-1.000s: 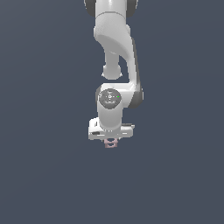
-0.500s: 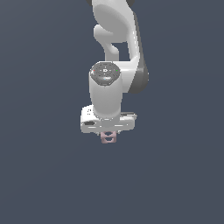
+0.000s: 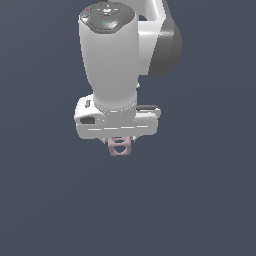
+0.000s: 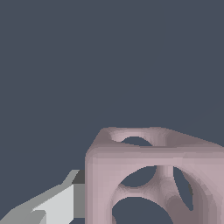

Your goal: Pick up the object and move it to a goal position.

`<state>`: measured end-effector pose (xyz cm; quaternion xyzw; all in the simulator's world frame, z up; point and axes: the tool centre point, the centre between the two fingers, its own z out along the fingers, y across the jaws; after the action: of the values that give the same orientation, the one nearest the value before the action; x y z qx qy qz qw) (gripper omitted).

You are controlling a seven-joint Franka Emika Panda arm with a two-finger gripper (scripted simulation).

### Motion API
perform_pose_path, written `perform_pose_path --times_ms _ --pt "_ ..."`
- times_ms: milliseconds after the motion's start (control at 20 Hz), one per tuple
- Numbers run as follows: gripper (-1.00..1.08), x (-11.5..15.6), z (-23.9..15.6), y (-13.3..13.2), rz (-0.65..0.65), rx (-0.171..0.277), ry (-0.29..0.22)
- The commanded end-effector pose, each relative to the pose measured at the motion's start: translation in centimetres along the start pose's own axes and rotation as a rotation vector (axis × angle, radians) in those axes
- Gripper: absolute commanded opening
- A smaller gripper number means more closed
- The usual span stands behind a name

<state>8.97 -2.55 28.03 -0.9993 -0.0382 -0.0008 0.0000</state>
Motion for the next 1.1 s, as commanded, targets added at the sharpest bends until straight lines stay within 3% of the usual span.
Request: perform_pose_path --times_ms 0,500,1050 --pt "-1.00 0.4 -2.3 0.3 0.000 0.000 -0.001" --pt "-1.00 1.7 -8.9 1.0 0.000 0.000 -0.001" --pt "-1.00 2.7 -13.1 1.5 0.000 0.000 -0.001"
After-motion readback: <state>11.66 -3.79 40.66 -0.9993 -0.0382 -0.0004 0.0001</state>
